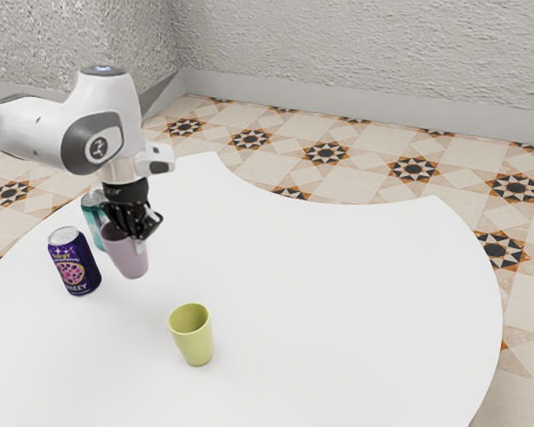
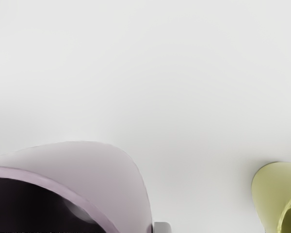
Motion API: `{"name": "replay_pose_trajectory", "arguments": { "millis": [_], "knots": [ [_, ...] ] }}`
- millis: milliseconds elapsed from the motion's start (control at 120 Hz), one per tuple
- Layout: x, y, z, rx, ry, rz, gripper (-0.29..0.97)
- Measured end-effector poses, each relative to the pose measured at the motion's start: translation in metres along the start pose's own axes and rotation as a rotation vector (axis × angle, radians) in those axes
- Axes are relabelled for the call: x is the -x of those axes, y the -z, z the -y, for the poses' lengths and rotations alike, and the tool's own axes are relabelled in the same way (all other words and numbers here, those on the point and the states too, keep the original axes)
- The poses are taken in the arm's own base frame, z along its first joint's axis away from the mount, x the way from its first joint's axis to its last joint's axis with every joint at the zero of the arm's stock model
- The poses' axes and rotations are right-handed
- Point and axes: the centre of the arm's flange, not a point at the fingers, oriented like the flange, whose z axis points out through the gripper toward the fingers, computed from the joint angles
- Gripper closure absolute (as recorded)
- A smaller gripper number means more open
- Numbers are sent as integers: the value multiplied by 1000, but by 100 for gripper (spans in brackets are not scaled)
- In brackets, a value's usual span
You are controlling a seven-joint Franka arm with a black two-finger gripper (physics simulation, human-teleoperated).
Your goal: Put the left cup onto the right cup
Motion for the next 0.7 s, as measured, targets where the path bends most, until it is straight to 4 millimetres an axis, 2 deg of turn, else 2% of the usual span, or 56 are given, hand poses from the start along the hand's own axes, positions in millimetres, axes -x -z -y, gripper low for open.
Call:
{"name": "replay_pose_trajectory", "arguments": {
  "millis": [425,700],
  "knots": [
    [20,25,-71,-12,-44,-9,76],
    [25,22,-107,15,-53,21,76]
  ]
}}
